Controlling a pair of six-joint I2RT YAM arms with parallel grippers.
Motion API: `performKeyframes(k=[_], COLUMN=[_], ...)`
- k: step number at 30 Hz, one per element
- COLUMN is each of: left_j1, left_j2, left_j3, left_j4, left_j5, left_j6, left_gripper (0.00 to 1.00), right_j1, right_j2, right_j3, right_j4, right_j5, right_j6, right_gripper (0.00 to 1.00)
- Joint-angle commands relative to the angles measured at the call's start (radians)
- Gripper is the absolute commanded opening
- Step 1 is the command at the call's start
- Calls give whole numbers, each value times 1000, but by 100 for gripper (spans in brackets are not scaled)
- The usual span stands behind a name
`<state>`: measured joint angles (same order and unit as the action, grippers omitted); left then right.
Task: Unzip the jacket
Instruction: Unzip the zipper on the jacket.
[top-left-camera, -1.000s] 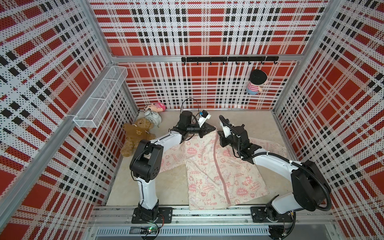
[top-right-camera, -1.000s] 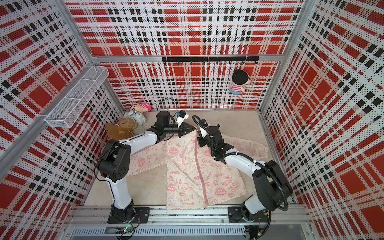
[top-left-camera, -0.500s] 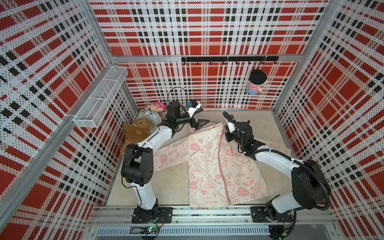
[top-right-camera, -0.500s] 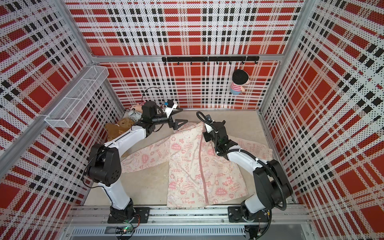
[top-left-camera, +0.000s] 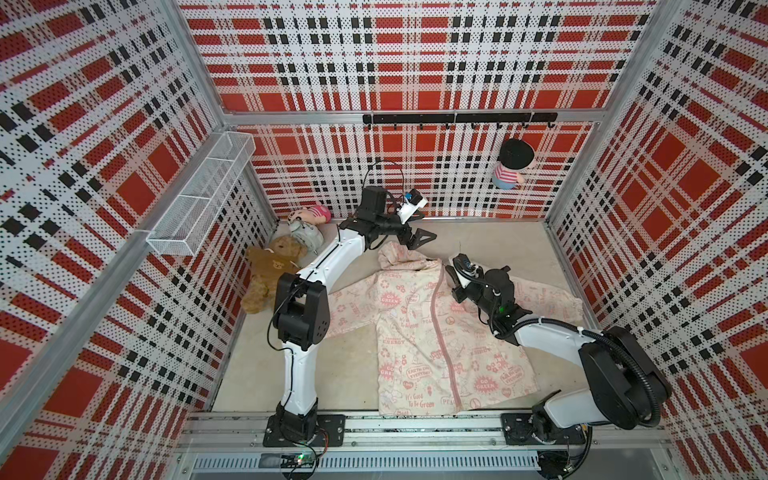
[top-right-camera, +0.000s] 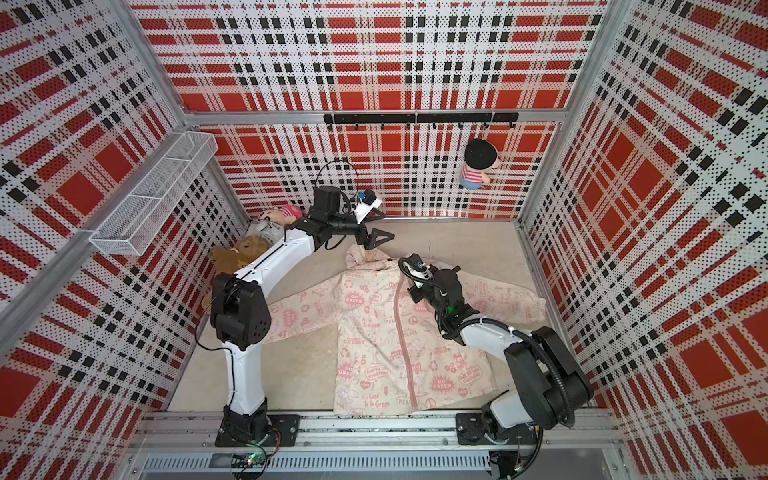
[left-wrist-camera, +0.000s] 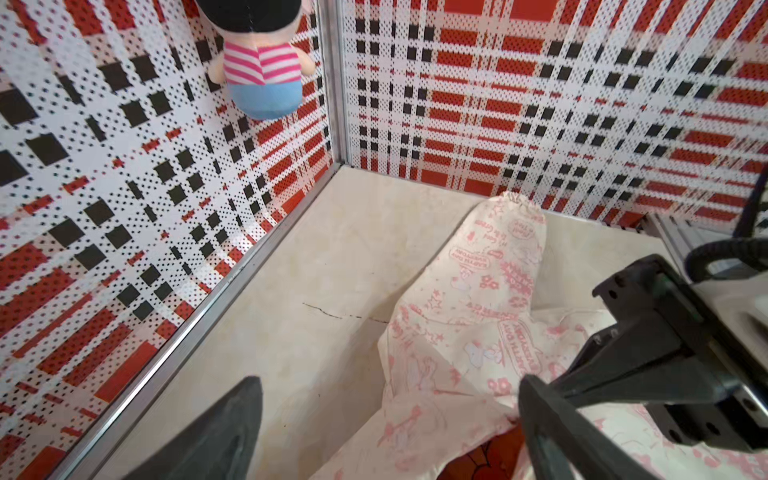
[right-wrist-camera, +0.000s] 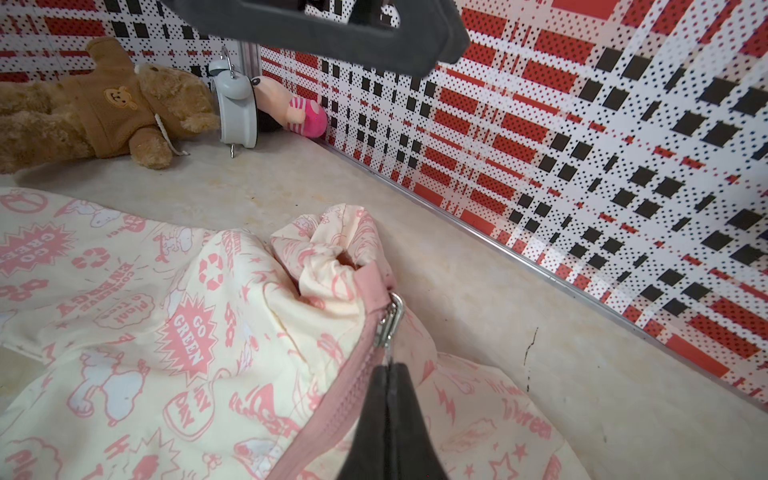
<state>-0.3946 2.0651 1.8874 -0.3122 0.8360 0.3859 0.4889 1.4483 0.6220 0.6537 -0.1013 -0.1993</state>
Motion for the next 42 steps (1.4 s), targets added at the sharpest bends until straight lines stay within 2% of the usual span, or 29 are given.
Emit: performKeyframes(k=[1,3,4,5,6,9,12,15,19,25,33,37,42], left_j1=[-16,-24,-25,-31,-34,-56,-76,-81,-80,-76,-65,-78,-89], left_j2=[-3,-14,-21,-27,-29,-34,-29,-12,-18,-55,-99,-109,-110], left_j3=[24,11,-3,-15,-21,-40,-44,-26,-20,-49,-98,-116,-125], left_j4=[-154,-192,-199,-208,-216,-254,-269,-301,-343,-384,-388,-409,-401], left_j5=[-49,-59,-60,-62,-66,-77,-74,-50,-1,17,67,51,23], left_j6=[76,106,115,120,128,165,182,199,243,303,345,385,389], left_gripper=[87,73,61,43,35,55,59,57,47,41,45,46,53], right_j1=[6,11,14,23,28,49,77,91,93,94,99,100,100], right_j2=[-19,-16,-14,-14,-13,-17,-8,-5,2,6,14,17,14], right_j3=[13,19,20,24,25,27,37,41,64,79,88,97,96], right_j4=[129,118,112,107,103,91,66,56,11,-3,-29,-41,-44], right_j5=[9,29,44,64,74,92,119,141,156,181,196,195,189], right_j6=[-137,-179,-198,-218,-231,-258,-291,-302,-308,-319,-323,-316,-314], right_gripper=[0,0,0,0,0,0,0,0,0,0,0,0,0])
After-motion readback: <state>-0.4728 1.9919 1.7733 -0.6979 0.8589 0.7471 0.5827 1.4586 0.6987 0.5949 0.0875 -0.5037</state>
